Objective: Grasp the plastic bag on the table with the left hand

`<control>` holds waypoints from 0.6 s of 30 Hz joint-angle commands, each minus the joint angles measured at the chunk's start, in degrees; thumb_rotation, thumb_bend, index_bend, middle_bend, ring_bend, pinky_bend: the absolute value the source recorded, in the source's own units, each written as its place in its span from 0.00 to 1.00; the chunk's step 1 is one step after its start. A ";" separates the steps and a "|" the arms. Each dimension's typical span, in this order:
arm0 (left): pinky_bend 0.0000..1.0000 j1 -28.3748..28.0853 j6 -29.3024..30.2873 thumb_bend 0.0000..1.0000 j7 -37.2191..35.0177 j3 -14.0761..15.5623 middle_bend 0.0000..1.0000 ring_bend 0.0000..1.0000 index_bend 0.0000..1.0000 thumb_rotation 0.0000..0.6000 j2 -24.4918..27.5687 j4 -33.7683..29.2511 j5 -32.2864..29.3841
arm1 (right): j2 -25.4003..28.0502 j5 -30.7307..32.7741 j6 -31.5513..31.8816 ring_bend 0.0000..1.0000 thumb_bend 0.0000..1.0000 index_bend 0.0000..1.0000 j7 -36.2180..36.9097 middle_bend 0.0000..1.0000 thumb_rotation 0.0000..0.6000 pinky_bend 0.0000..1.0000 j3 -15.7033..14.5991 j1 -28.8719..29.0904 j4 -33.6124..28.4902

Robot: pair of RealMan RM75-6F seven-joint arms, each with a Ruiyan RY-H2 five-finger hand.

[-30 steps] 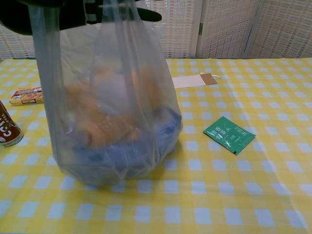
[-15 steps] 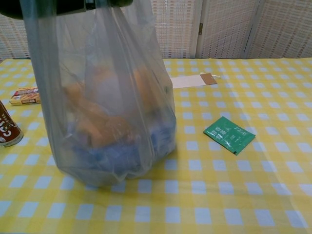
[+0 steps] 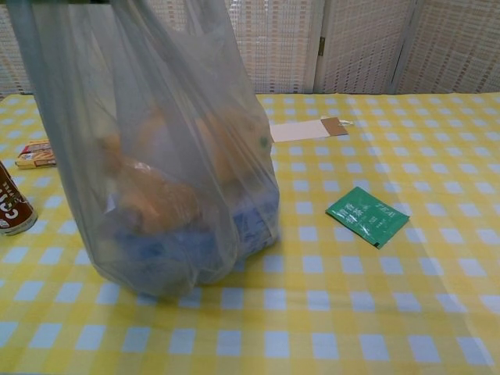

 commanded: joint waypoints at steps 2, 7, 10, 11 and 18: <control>0.76 1.92 -1.24 0.65 -3.46 -1.17 0.82 0.64 0.57 1.00 2.24 -2.72 -3.04 | -0.07 -0.44 0.41 0.00 0.34 0.00 -0.16 0.00 1.00 0.00 -0.18 -0.22 0.04; 0.76 2.55 -2.30 0.65 -5.23 -3.96 0.82 0.64 0.57 1.00 6.49 -3.98 -4.03 | 0.00 -0.68 0.99 0.00 0.34 0.00 0.28 0.00 1.00 0.00 -0.31 -0.57 -0.09; 0.76 2.51 -2.70 0.65 -5.89 -6.32 0.82 0.64 0.57 1.00 10.98 -6.11 -4.64 | 0.17 -0.54 1.55 0.00 0.34 0.00 0.57 0.00 1.00 0.00 -0.16 -0.86 -0.19; 0.76 2.69 -2.35 0.65 -5.93 -7.10 0.82 0.64 0.57 1.00 12.47 -6.78 -4.68 | 0.21 -0.60 1.79 0.00 0.34 0.00 0.63 0.00 1.00 0.00 -0.13 -0.95 -0.20; 0.76 4.22 -0.09 0.65 -8.17 -13.59 0.82 0.64 0.57 1.00 23.88 -11.42 -7.07 | 0.27 -1.95 3.09 0.00 0.34 0.00 0.61 0.00 1.00 0.00 -0.62 -1.60 -0.24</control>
